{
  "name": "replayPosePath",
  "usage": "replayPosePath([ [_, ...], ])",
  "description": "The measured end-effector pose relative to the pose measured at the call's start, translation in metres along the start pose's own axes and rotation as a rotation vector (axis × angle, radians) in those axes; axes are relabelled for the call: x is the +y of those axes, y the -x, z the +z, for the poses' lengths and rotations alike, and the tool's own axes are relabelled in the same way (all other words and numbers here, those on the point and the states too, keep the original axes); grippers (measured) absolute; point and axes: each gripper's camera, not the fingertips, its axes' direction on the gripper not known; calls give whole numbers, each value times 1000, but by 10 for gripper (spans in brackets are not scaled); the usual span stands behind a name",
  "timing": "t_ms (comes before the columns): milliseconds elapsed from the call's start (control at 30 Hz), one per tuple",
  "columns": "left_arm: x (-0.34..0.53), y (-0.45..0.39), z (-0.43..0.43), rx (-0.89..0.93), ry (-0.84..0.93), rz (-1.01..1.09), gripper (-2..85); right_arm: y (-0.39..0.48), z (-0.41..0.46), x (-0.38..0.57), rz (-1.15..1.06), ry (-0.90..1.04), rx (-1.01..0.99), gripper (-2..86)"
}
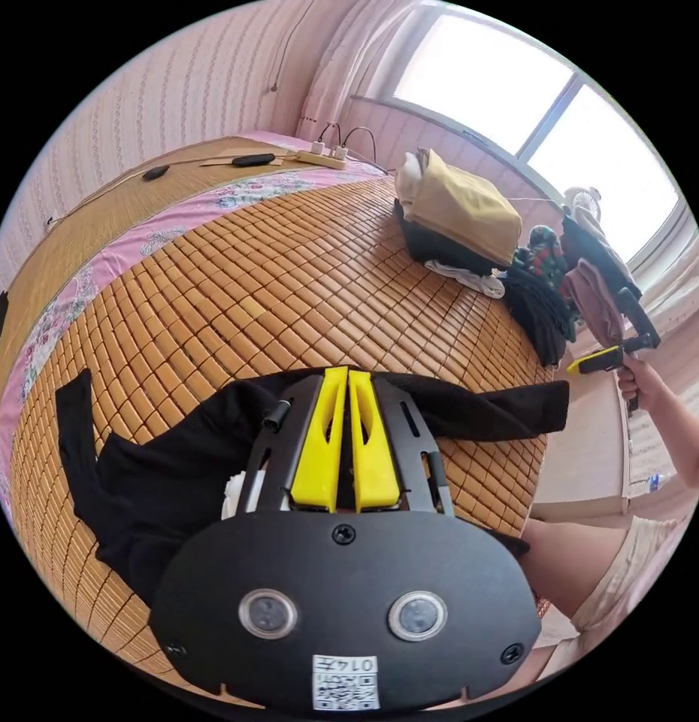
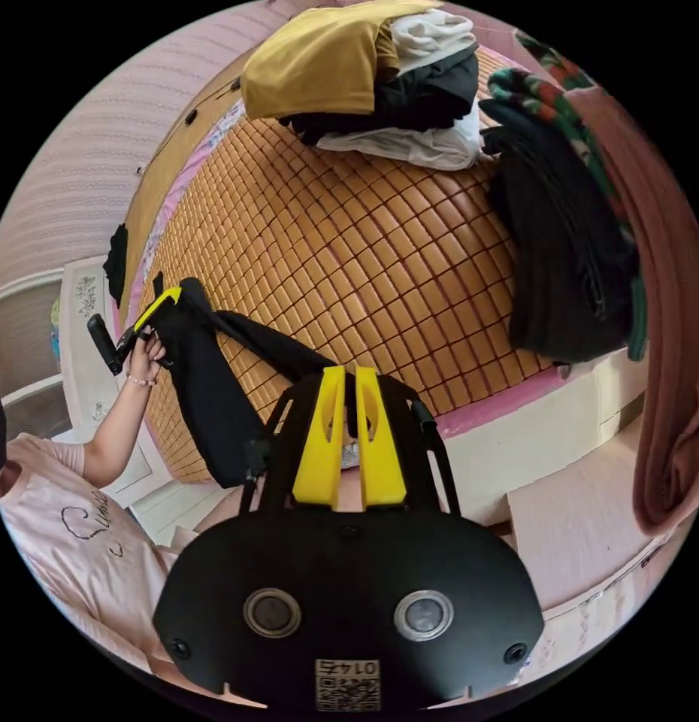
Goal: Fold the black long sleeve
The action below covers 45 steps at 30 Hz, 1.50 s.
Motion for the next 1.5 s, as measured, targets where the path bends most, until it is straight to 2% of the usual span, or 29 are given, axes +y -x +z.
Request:
replayPosePath([
  [67,-7,2,10,-30,24,-28,-9,-6,-5,-16,11,-125,139,48],
  [133,-13,3,20,-26,68,-46,-7,0,4,-18,-45,-158,128,50],
  [267,-17,-9,23,-24,95,-22,-3,40,64,-3,-289,6,150,75],
  [367,-15,-17,38,-31,172,-12,-1,56,117,12,-356,141,230,93],
  [433,-13,-21,51,-35,235,-10,-3,65,119,20,-361,31,365,69],
  [467,-10,-25,53,-27,222,17,-5,68,122,19,-369,37,407,43],
  [633,-10,-35,48,-33,220,20,-9,62,101,12,-391,223,179,4],
  [700,-13,-41,33,-28,140,15,-10,54,73,3,-374,247,120,3],
  [800,-23,-46,21,-32,50,6,-9,28,21,-32,-263,158,-17,13],
  [833,-25,-46,22,-53,50,-1,-9,17,6,-47,-238,72,-26,22],
  [933,-28,-41,25,-110,55,-113,-8,7,2,-69,-179,-29,119,75],
  [1033,-27,-44,15,-111,29,-138,-7,20,20,-71,-194,-33,153,82],
  [1133,-22,-46,18,-126,65,-146,-7,41,53,-74,-250,11,204,62],
  [1233,-14,-50,39,-156,174,-114,-6,56,87,-77,-295,93,250,36],
  [1300,-13,-56,38,-157,143,-76,-8,63,88,-73,-332,63,309,15],
  [1367,-16,-58,39,-163,146,-78,-9,69,94,-71,-419,154,415,-2],
  [1500,-25,-63,43,-225,134,-84,-10,71,93,-74,-544,269,427,-7],
])
